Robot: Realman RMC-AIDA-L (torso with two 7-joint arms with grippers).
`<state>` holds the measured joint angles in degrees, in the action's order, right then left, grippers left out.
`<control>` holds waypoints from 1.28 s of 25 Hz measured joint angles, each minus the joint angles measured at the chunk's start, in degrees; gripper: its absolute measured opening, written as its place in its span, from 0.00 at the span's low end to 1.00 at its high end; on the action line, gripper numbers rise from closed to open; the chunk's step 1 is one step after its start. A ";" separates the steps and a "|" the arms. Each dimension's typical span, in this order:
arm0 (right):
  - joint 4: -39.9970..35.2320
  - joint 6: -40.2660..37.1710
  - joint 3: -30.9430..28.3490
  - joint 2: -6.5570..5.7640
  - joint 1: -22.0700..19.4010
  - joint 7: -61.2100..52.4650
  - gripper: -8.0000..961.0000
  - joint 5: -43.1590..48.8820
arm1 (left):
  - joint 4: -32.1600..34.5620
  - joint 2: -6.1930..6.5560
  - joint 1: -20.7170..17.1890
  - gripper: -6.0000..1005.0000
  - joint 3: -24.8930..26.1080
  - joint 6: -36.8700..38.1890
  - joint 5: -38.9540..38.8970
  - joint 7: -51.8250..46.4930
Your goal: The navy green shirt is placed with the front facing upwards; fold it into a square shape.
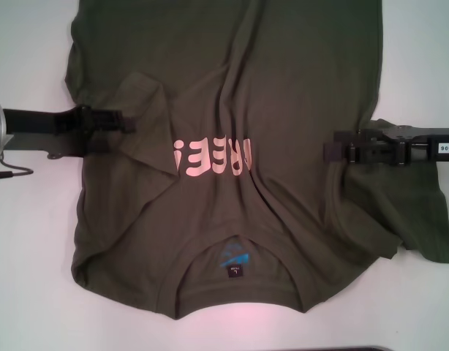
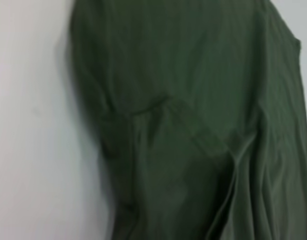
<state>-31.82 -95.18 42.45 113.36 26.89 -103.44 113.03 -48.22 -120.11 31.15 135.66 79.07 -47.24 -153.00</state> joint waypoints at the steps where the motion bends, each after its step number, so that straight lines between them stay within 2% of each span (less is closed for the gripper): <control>1: 0.00 -0.04 0.00 0.00 0.00 0.00 0.95 0.00 | 0.00 0.00 0.00 0.72 0.00 0.00 0.00 0.00; 15: 0.19 -0.35 0.00 0.16 -0.51 0.28 0.95 -0.01 | 1.35 -2.07 0.11 0.72 -1.10 -1.90 0.05 0.92; 29: 0.04 -0.53 0.00 0.27 -0.88 0.53 0.95 -0.05 | 3.31 -2.33 1.88 0.72 -1.10 -4.56 -0.38 1.48; 32: 0.02 -0.53 0.00 0.27 -0.84 0.53 0.95 -0.08 | 3.32 -2.79 2.67 0.72 -1.06 -4.22 -0.47 1.48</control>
<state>-31.80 -95.71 42.45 113.63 26.06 -102.91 112.95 -44.90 -122.90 33.82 134.60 74.85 -47.72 -151.52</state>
